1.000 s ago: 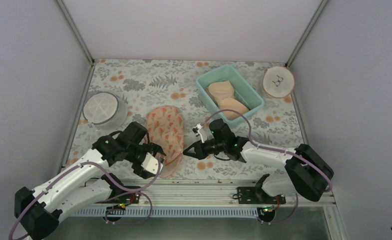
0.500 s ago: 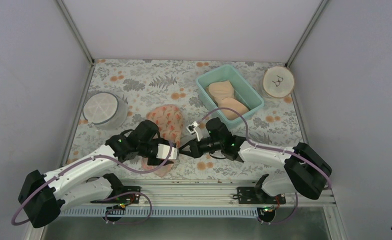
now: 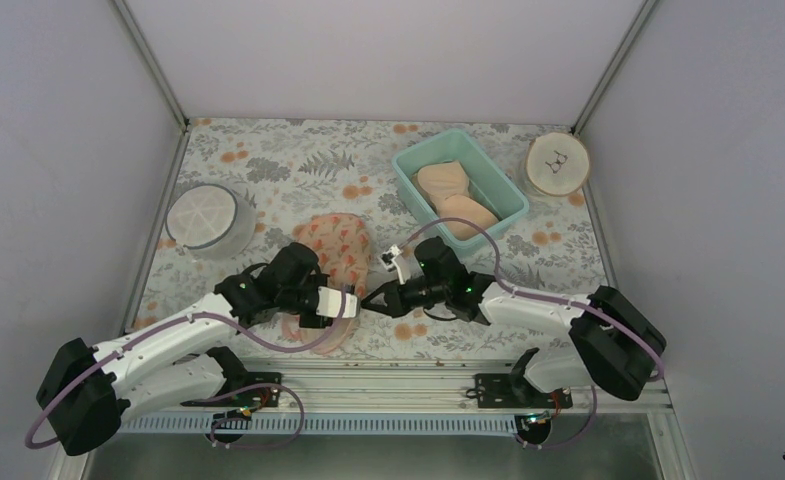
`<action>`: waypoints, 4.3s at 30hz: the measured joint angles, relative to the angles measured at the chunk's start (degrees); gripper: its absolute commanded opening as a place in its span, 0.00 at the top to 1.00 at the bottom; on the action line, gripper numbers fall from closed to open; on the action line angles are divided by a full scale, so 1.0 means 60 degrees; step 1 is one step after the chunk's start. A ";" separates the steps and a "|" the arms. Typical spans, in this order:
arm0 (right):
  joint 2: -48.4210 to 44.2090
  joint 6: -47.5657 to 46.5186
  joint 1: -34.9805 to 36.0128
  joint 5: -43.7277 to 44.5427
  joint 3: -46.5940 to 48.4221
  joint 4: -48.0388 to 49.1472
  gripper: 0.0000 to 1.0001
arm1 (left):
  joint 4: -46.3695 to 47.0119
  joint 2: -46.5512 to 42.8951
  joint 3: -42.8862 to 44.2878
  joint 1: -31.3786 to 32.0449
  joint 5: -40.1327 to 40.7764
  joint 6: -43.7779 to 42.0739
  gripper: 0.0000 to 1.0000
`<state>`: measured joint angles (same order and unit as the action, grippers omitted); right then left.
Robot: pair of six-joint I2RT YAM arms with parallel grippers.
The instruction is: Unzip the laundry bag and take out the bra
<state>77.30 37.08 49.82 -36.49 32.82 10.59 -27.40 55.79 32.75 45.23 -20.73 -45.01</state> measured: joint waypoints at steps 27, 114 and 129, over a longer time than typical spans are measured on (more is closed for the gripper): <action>-0.0299 -0.0798 0.0076 0.5453 0.2044 -0.4936 0.00 | 0.1603 -0.2896 0.0546 -0.4761 -0.0288 0.6958 0.00; 0.3781 -0.2208 0.2470 0.7792 0.5748 -0.5759 0.96 | 0.6098 0.0382 -0.4138 -0.5566 -0.1100 1.4141 0.79; 0.1647 -0.2204 0.0656 0.8193 0.5253 -0.6022 0.96 | 0.3814 -0.1268 -0.3770 -0.5869 -0.0233 1.4542 0.98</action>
<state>87.18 23.86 53.76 12.67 64.34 -25.54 -4.51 48.18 10.13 10.02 -22.13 42.24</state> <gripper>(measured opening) 0.040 0.031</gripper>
